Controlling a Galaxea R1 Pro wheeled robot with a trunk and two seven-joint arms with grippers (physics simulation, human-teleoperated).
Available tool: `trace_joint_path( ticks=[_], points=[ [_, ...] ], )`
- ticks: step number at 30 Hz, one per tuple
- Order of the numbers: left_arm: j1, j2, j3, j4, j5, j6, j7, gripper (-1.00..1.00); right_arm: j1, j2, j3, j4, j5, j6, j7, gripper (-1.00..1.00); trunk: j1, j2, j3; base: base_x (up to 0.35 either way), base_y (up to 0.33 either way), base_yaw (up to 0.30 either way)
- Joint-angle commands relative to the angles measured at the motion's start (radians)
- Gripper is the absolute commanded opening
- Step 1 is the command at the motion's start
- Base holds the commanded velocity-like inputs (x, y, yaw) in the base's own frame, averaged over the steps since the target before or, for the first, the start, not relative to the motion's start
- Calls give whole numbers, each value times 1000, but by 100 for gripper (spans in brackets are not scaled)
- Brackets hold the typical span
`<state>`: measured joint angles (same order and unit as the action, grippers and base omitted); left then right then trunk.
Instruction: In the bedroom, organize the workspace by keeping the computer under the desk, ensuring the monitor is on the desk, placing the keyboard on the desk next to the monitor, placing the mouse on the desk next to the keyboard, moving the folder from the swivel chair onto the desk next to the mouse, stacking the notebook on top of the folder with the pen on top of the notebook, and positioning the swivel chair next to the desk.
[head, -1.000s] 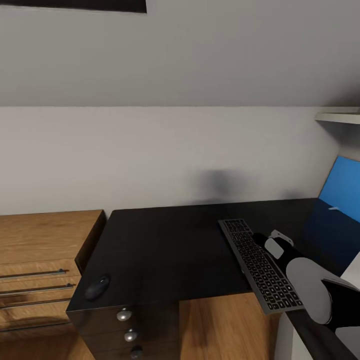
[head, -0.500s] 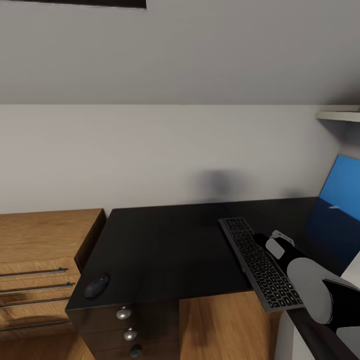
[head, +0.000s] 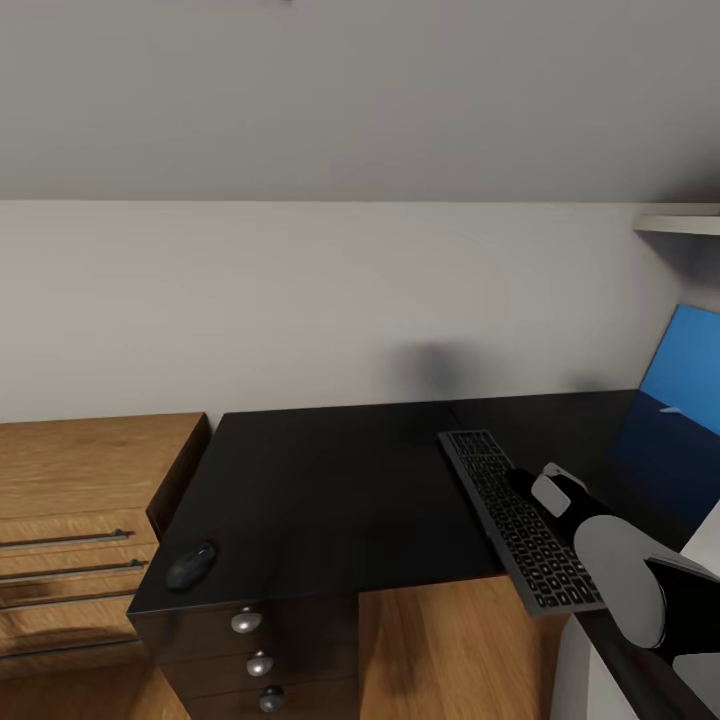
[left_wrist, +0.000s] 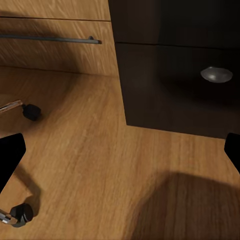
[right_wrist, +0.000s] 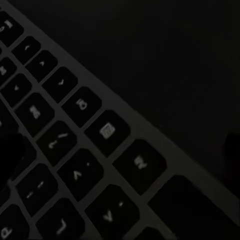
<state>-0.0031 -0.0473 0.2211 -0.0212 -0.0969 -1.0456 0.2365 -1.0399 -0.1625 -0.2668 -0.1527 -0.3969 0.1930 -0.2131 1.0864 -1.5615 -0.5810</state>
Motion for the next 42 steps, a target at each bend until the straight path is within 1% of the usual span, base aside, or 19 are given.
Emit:
trace_joint_path(
  ticks=[1,15,25,35,38,42],
  points=[
    [-1,0,4,0,-11,-2,7,100,0,0,3,-2,-12,7,-5,100,0,0,-1,0,0,0],
    [0,4,4,0,-9,-2,6,100,0,1,3,-1,-17,11,-5,100,0,0,-1,0,0,3],
    [0,7,2,0,-9,-2,6,100,0,1,3,-1,-17,11,-5,100,0,0,-1,-6,6,107],
    [0,7,1,0,-9,-2,3,100,0,3,3,-1,-17,10,-5,100,0,0,-1,-80,127,14],
    [0,7,1,0,-9,-2,3,100,0,3,3,-1,-17,10,-5,100,0,0,-1,-83,228,90],
    [-1,7,1,0,-9,-2,2,100,0,3,3,-1,-17,10,-4,100,0,0,-1,-20,54,111]
  ],
)
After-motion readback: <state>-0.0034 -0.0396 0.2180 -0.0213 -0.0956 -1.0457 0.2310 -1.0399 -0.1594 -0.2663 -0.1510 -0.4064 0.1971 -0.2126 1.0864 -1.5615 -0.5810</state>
